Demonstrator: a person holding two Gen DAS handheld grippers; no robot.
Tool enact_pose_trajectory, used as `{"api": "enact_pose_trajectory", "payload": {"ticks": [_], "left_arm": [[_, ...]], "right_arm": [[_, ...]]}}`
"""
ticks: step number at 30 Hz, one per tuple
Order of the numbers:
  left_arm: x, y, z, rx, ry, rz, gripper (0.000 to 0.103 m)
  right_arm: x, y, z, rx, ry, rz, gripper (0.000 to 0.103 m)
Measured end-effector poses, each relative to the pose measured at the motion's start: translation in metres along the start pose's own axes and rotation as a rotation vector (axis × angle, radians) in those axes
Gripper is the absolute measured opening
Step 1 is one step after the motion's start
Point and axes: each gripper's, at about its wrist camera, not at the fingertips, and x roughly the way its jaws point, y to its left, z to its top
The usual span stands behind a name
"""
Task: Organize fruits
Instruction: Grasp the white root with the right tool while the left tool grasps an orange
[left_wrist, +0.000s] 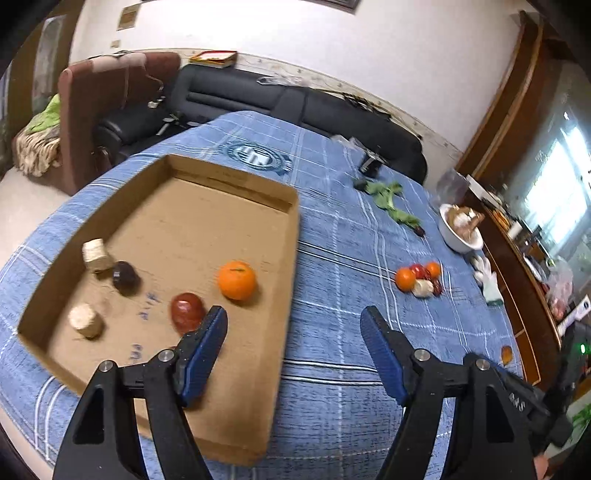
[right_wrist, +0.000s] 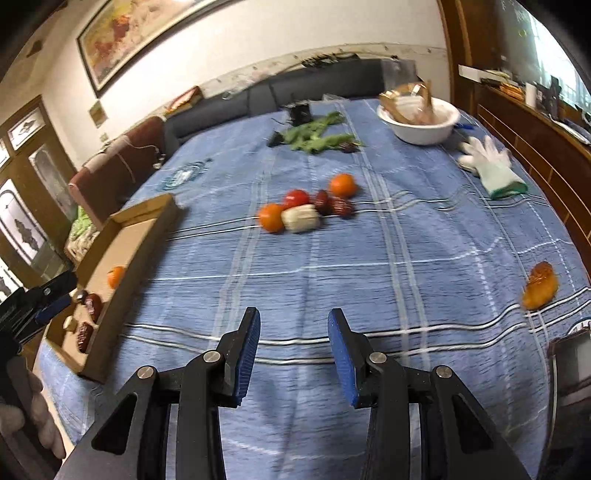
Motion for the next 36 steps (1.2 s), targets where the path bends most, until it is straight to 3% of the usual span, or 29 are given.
{"api": "enact_pose_trajectory", "payload": {"ticks": [5, 14, 22, 24, 30, 36], "left_arm": [[0.02, -0.014, -0.006, 0.043, 0.052, -0.021, 0.074], [0.036, -0.03, -0.008, 0.076, 0.089, -0.033, 0.074], [0.037, -0.029, -0.006, 0.077, 0.101, -0.02, 0.074], [0.037, -0.03, -0.007, 0.084, 0.102, -0.016, 0.074], [0.042, -0.043, -0.004, 0.109, 0.118, -0.023, 0.074], [0.071, -0.077, 0.008, 0.153, 0.165, -0.069, 0.074]], "right_arm": [[0.017, -0.015, 0.022, 0.004, -0.009, -0.017, 0.042], [0.071, -0.004, 0.07, -0.007, 0.006, 0.09, 0.042], [0.113, 0.01, 0.076, -0.114, 0.034, -0.012, 0.041], [0.112, 0.006, 0.079, -0.096, 0.027, 0.016, 0.035], [0.091, -0.007, 0.071, -0.04, 0.031, 0.078, 0.035], [0.063, -0.015, 0.051, -0.089, -0.04, 0.005, 0.035]]}}
